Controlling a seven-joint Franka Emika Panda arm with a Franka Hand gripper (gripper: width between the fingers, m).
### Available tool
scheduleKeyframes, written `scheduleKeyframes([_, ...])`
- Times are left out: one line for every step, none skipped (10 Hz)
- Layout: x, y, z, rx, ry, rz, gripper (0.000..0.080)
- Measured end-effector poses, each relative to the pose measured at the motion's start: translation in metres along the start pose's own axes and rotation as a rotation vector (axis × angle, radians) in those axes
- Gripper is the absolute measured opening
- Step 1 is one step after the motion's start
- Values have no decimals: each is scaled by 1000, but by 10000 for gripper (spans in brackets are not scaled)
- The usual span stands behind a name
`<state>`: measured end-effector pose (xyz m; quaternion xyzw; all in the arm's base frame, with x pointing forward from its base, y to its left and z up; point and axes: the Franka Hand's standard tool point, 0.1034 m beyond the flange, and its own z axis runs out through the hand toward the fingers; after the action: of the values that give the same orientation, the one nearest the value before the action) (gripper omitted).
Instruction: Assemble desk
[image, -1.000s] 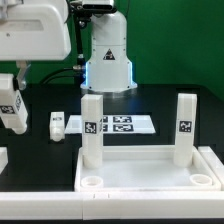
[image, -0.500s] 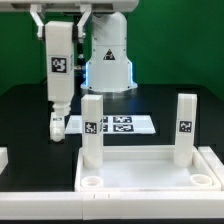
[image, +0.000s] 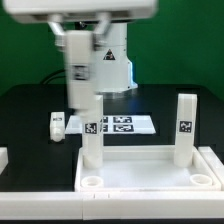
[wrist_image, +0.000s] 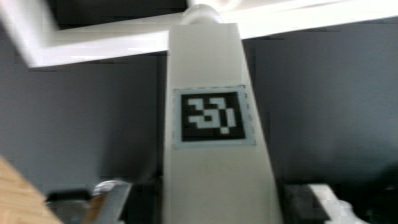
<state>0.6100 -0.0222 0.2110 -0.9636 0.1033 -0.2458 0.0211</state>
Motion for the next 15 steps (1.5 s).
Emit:
scheduleKeyframes([-6,-35,6,22,-10,70,285])
scheduleKeyframes([-10,-59,7,35,-14,54,285])
scheduleKeyframes([-8,-50,7,29,-11,38,285])
scheduleKeyframes([-7,-47,7,25,-11,42,285])
scheduleKeyframes([-8,-49,8,26,-13,38,285])
scheduleKeyframes([-8,-48,8,26,-13,39,285])
scheduleKeyframes([-9,-51,9,25,-9,31,285])
scheduleKeyframes([-11,-72,14,28,26,-32,285])
scheduleKeyframes([-17,-92,24,30,28,-113,285])
scheduleKeyframes([-19,-105,38,33,47,-154,285])
scheduleKeyframes([-27,-121,49,37,42,-186,285])
scheduleKeyframes([-27,-121,48,37,41,-191,285])
scheduleKeyframes([-27,-120,48,37,41,-188,285])
scheduleKeyframes([-28,-120,49,37,39,-190,285])
scheduleKeyframes([-30,-121,50,36,40,-193,285])
